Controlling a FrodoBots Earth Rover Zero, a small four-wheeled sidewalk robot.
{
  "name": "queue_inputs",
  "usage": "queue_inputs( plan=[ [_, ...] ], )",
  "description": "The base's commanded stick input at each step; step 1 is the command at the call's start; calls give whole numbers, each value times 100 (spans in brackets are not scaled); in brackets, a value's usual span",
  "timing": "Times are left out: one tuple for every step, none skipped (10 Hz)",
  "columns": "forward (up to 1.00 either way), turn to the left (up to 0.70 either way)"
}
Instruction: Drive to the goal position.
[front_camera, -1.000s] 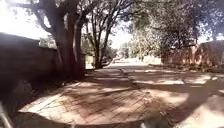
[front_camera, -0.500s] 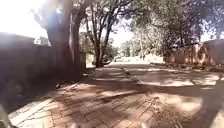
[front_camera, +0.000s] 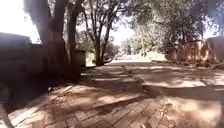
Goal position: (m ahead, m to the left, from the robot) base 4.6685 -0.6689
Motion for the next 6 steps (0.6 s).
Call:
queue_inputs(
  plan=[
    [70, 0],
    [70, 0],
    [70, 0],
    [70, 0],
    [70, 0],
    [70, 0]
  ],
)
